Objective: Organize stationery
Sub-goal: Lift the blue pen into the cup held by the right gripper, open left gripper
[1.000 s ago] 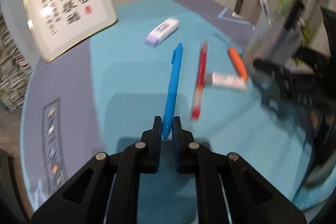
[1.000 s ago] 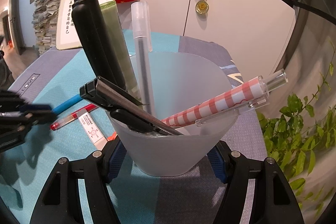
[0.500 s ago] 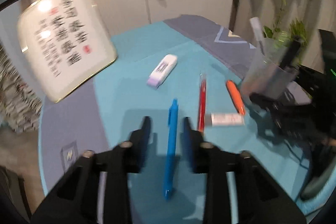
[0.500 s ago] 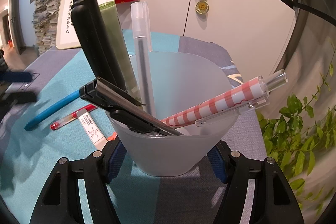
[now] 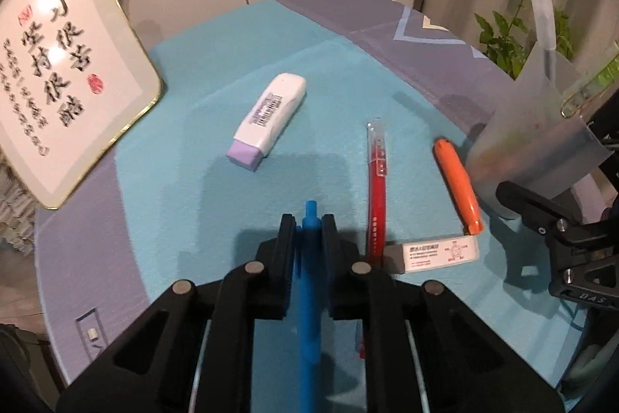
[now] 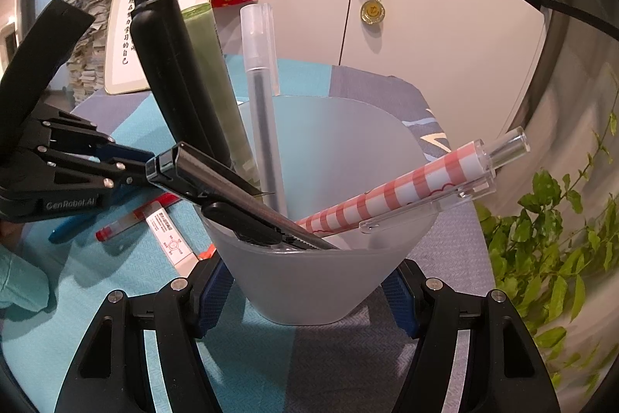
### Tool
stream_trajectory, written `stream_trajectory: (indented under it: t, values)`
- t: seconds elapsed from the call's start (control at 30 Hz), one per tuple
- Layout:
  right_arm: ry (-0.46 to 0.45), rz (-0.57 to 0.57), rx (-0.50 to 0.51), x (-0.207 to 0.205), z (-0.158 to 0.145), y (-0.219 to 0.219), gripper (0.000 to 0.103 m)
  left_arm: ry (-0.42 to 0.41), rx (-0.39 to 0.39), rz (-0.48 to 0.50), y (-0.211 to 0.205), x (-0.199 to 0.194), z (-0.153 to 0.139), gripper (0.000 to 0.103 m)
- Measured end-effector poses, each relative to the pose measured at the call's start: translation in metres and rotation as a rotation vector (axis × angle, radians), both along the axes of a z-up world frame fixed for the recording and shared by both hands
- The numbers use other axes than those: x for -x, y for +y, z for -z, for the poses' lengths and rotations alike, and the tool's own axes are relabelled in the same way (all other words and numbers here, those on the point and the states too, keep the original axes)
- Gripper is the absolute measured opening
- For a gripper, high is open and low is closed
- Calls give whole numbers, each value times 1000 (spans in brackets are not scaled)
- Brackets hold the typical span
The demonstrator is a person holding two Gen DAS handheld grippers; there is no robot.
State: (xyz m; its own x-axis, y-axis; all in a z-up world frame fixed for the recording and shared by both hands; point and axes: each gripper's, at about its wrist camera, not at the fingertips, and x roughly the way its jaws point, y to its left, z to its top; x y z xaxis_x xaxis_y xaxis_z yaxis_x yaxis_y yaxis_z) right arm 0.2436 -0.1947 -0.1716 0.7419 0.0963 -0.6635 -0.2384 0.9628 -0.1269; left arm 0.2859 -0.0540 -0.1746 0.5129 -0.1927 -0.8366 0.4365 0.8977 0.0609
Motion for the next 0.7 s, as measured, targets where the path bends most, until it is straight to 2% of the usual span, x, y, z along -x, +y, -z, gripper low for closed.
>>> stream_trajectory:
  t: [0.3,0.5,0.7]
  values:
    - [-2,0,5,0,0,0,70,-229,128,-18,20,52,-79,11]
    - [-7,1,15,1,0,2,70,-315,174,-5,19,79,-106,10]
    - [-10,1,23,2,0,2,70,-403,231,20,5,86,-138,10]
